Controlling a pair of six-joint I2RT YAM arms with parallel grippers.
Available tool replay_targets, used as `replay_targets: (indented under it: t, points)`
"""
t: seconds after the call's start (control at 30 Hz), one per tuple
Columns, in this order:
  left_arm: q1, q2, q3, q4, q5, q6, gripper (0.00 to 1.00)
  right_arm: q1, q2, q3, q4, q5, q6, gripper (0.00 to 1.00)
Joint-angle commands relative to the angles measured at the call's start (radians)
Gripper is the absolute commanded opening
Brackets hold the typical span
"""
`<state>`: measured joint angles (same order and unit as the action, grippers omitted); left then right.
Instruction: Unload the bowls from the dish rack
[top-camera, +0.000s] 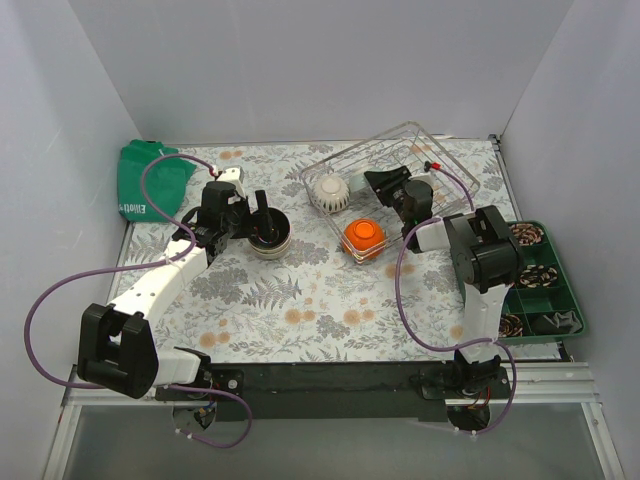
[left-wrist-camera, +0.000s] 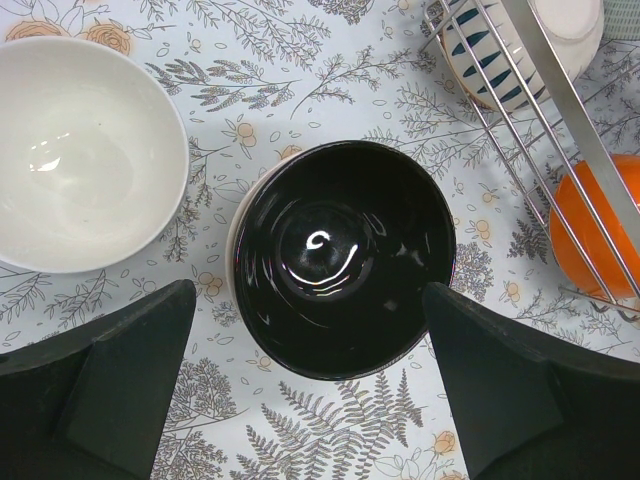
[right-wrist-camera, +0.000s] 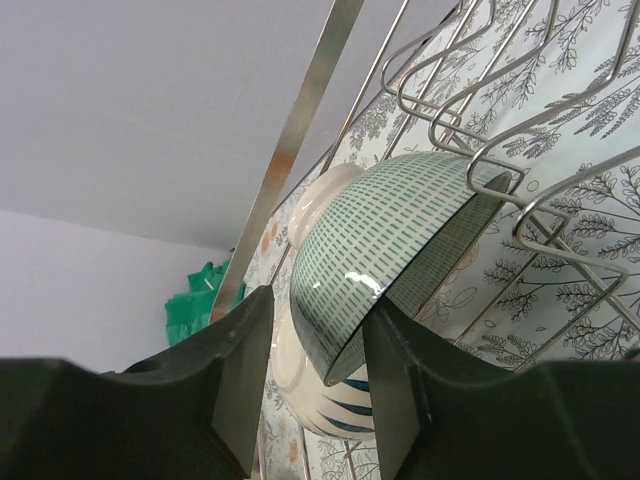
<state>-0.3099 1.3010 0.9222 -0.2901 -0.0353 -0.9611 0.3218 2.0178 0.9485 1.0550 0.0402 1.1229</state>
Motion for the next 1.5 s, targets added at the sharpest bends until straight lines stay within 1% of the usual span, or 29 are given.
replay_targets:
  t: [0.0,0.07,0.1,0.17,0.2,0.27,0.3,0.33,0.43,0.6,0.77,0.9,1.03,1.13,1.17,1.23,1.27,1.3,1.37,1.4,1.47]
  points:
    - [-0.005,-0.023,-0.016,0.020,0.011,0.009,0.98,-0.003,0.028,0.062,0.103,-0.020,0.009,0.43]
    - [-0.005,-0.022,-0.017,0.019,0.012,0.009,0.98,-0.003,0.036,0.062,0.131,-0.023,0.023,0.36]
    - [-0.005,-0.023,-0.017,0.020,0.011,0.009,0.98,-0.003,0.041,0.062,0.144,-0.029,0.028,0.29]
    - [-0.005,-0.025,-0.017,0.020,0.011,0.007,0.98,-0.003,0.041,0.061,0.184,-0.033,0.026,0.24]
    - [-0.005,-0.025,-0.017,0.020,0.011,0.009,0.98,-0.004,0.038,0.061,0.200,-0.064,0.023,0.18]
    - [-0.005,-0.026,-0.017,0.019,0.014,0.009,0.98,-0.003,0.035,0.059,0.232,-0.074,0.020,0.12]
    - [-0.005,-0.026,-0.017,0.020,0.012,0.007,0.98,-0.004,0.032,0.056,0.244,-0.080,0.018,0.07]
    - [-0.005,-0.028,-0.017,0.019,0.012,0.007,0.98,-0.004,0.027,0.055,0.258,-0.086,0.018,0.05]
    - [-0.005,-0.028,-0.017,0.020,0.011,0.009,0.98,-0.007,0.018,0.055,0.304,-0.102,0.020,0.01]
    - [-0.005,-0.034,-0.017,0.020,0.012,0.009,0.98,-0.010,-0.010,0.055,0.330,-0.125,0.017,0.01]
    - [-0.005,-0.039,-0.017,0.019,0.008,0.010,0.98,-0.013,-0.057,0.036,0.327,-0.161,0.005,0.01]
    - [-0.005,-0.045,-0.017,0.019,0.003,0.010,0.98,-0.013,-0.137,0.003,0.292,-0.235,-0.031,0.01]
    - [-0.005,-0.057,-0.016,0.022,0.003,0.009,0.98,-0.013,-0.232,-0.031,0.197,-0.339,-0.110,0.01]
    - [-0.005,-0.065,-0.014,0.020,0.008,0.005,0.98,-0.012,-0.326,-0.033,0.039,-0.440,-0.219,0.01]
    - [-0.005,-0.071,-0.014,0.020,0.006,0.004,0.98,-0.007,-0.377,-0.030,-0.078,-0.480,-0.292,0.01]
    - [-0.005,-0.078,-0.016,0.020,0.006,0.004,0.98,-0.001,-0.430,-0.014,-0.194,-0.508,-0.385,0.01]
    - [-0.005,-0.085,-0.014,0.019,0.005,0.002,0.98,0.008,-0.482,-0.008,-0.325,-0.517,-0.426,0.01]
    - [-0.005,-0.086,-0.014,0.019,0.000,0.002,0.98,0.016,-0.507,-0.001,-0.386,-0.531,-0.530,0.01]
    - [-0.005,-0.091,-0.013,0.019,0.000,0.004,0.98,0.034,-0.551,0.036,-0.533,-0.528,-0.641,0.01]
    - [-0.005,-0.100,-0.014,0.019,0.000,0.002,0.98,0.060,-0.588,0.050,-0.666,-0.513,-0.743,0.01]
    - [-0.005,-0.104,-0.014,0.022,0.012,-0.007,0.98,0.115,-0.631,0.087,-0.778,-0.491,-0.849,0.01]
